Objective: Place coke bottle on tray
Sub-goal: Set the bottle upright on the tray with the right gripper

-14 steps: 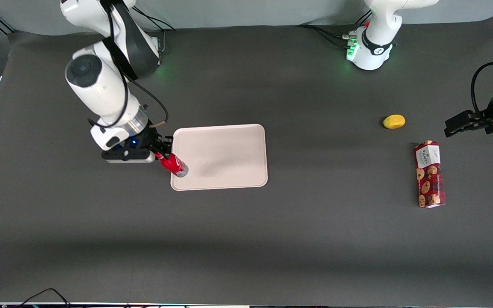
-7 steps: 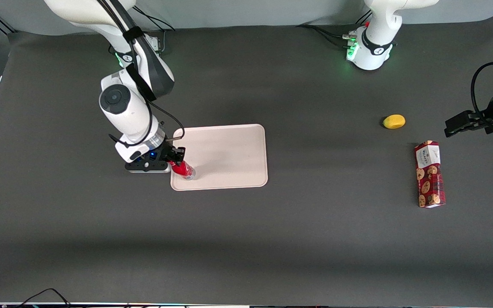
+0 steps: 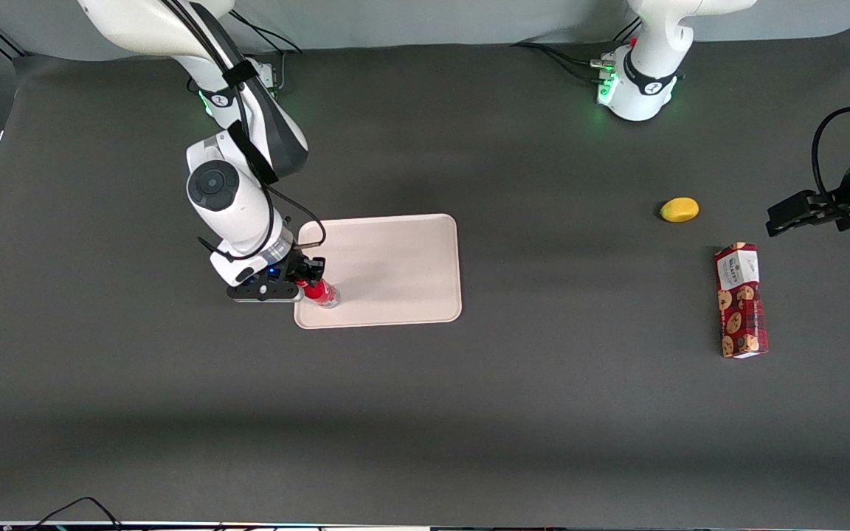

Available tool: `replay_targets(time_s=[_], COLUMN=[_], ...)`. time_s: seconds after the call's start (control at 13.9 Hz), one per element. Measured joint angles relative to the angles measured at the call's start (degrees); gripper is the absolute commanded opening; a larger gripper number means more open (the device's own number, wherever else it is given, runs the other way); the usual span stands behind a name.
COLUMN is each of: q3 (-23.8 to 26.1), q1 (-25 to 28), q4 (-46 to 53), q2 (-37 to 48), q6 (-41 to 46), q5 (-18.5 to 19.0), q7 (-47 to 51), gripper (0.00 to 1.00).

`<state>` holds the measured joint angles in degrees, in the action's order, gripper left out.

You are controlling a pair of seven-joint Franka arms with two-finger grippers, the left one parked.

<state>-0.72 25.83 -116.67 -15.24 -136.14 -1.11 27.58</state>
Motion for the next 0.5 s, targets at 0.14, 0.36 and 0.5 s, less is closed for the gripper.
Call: replay_targets(time_s=[0.14,0.36,0.5], q3=[0.03,0.03,0.03], q1=[0.0,0.0,0.0], q4=[-0.01,0.32,0.94], q2=[-0.45,-0.65,-0.65], q6=[0.0,0.0,0.0], q5=[0.0,0.0,0.0], q7=[0.07,0.2,0.23], gripper=[1.0,1.0,1.0])
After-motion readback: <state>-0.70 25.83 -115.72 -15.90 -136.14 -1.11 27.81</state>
